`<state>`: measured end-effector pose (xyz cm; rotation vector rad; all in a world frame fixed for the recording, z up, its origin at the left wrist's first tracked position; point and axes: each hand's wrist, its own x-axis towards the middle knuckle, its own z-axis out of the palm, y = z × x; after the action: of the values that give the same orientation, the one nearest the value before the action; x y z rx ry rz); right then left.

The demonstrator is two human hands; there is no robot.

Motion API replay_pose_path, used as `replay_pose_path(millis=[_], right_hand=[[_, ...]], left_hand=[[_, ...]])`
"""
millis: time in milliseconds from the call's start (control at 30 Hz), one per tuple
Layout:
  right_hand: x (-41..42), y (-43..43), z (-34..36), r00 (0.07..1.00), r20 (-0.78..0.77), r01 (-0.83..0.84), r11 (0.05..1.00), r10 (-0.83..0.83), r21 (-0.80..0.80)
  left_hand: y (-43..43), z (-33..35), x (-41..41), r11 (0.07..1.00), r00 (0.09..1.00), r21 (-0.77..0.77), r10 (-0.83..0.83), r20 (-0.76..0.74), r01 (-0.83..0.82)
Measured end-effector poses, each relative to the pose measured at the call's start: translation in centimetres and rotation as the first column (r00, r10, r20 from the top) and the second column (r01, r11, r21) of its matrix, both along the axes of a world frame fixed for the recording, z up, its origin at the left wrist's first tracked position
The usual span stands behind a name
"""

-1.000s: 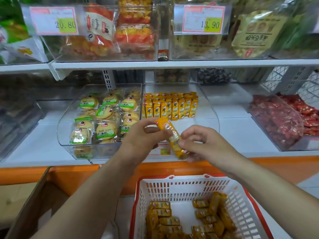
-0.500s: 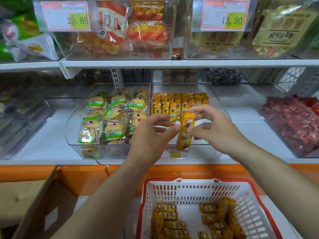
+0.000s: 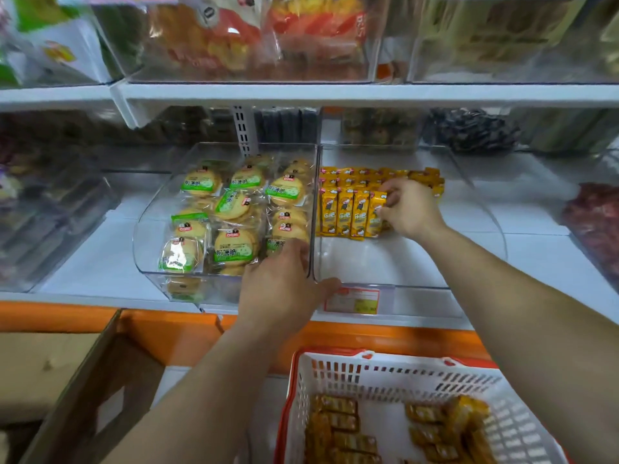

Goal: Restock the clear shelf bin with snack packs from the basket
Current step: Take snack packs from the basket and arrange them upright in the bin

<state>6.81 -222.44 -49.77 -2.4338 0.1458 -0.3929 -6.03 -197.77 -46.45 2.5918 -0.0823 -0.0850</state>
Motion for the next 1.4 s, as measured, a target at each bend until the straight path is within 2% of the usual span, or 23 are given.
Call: replay_pose_path(millis=[67,167,367,500,600,667,767,900,1033,1200,1333,1400], right_hand=[[0.4,0.2,-0.7,1.0,-0.006,0.022,0.999,-0.022,-0.028],[0.6,0.1,-0.8,0.997,-0.027,0.068,0.998,-0.067,0.012],[-1.2,-0.6,0.9,0.992,-0.112,0.056,0.996,-0.064,-0.074],[-4.9,-0.7,3.8,0.994,-0.109,0.011,0.993,-0.024,-0.12],[-9.6,-0.3,6.0,0.998,-0.02,-0.064,0.989,0.062,-0.136],[-13.5,-0.1,6.9,0.989,0.021,-0.141,0.983,0.145,-0.114],[-19.3,-0.4,6.1,0.971,-0.013,-0.239,0.969,0.239,-0.066],[-23.8,-2.0,0.3,0.936,-0.238,-0.279,0.959,0.261,-0.044],[-26.0,-4.8,-8.9,0.847,-0.501,-0.229,0.972,0.175,-0.047],[-27.2,-7.2,-19.2,0.716,-0.692,-0.137,0.991,0.096,-0.004],[-26.2,-7.0,-26.0,0.722,-0.675,-0.161,0.986,0.15,0.047],[-25.2,-6.7,-28.7,0.713,-0.686,-0.194,0.981,0.144,0.004]], left_hand=[[0.0,0.0,0.0,1.0,1.0,-0.019,-0.001,-0.006,0.001],[0.1,0.1,0.0,0.999,1.0,-0.045,-0.006,-0.015,0.005],[0.0,0.8,-0.1,0.996,0.999,-0.093,-0.011,-0.03,0.009],[0.0,2.6,-1.0,0.983,0.993,-0.183,0.031,0.117,-0.01],[-0.1,3.7,-2.8,0.977,0.965,-0.191,-0.044,0.258,0.095],[-0.2,3.6,-4.5,0.964,0.964,-0.191,-0.138,0.226,0.183],[-0.9,1.5,-7.3,0.936,0.949,-0.158,-0.31,0.054,0.315],[-3.1,-3.9,-9.7,0.89,0.87,-0.017,-0.449,-0.202,0.455],[-5.0,-11.3,-10.6,0.897,0.836,0.098,-0.356,-0.418,0.431],[-5.7,-20.9,-11.5,0.937,0.842,0.085,-0.261,-0.472,0.338],[-6.3,-27.1,-10.0,0.959,0.884,0.143,-0.162,-0.438,0.246],[-7.0,-29.5,-8.7,0.954,0.904,0.184,-0.147,-0.402,0.237]])
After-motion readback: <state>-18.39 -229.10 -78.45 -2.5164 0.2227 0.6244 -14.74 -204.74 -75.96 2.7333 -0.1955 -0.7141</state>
